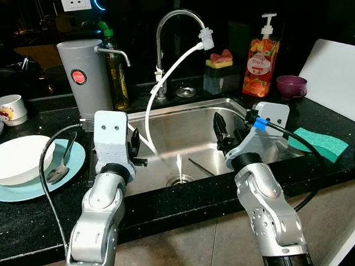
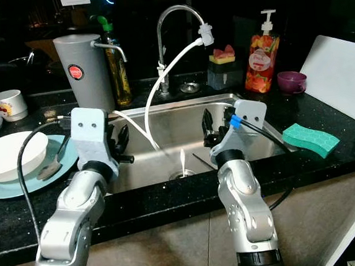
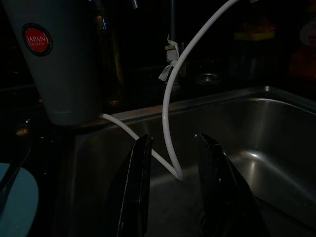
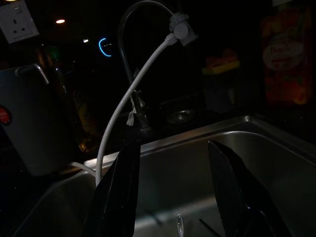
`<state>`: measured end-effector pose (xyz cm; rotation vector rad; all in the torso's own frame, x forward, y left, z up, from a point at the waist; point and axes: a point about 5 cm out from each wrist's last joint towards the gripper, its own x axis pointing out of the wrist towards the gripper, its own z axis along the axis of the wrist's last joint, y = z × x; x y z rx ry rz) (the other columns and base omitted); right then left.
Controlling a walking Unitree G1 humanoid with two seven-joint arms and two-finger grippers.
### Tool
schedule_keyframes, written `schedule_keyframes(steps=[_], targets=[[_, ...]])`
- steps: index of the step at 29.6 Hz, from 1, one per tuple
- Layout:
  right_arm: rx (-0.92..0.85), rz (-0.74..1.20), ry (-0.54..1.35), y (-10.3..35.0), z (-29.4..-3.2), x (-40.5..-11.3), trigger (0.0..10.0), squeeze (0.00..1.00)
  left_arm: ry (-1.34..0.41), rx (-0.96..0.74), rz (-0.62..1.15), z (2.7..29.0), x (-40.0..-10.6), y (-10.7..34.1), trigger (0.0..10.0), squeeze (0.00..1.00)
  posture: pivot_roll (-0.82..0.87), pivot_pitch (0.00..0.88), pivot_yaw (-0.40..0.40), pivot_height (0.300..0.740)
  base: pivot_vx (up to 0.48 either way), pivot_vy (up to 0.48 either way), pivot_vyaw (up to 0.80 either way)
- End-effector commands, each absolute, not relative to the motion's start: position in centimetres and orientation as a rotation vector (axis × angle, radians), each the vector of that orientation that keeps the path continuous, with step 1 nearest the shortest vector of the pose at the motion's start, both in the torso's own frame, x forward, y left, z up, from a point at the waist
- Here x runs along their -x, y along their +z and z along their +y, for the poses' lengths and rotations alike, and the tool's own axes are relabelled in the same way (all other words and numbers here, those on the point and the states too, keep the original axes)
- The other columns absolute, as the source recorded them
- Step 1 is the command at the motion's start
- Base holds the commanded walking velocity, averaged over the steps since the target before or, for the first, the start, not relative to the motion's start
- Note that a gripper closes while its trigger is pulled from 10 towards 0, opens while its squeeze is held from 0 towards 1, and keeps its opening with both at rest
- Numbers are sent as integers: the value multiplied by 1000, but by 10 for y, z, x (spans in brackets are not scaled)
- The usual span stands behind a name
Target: Kitchen organization
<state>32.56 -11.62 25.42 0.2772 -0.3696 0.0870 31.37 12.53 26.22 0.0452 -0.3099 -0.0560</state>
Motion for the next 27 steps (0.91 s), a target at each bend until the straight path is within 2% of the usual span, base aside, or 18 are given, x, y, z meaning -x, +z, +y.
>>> schedule_keyframes(steps=[1, 27], targets=[[-284, -368, 86, 254, -116, -327, 10000, 0, -55, -51, -292, 126, -314, 259, 10000, 0, 184, 66, -13, 740, 0, 0, 0], [-283, -367, 85, 253, -116, -326, 10000, 0, -54, -49, -291, 126, -314, 259, 10000, 0, 183, 66, -14, 740, 0, 0, 0]])
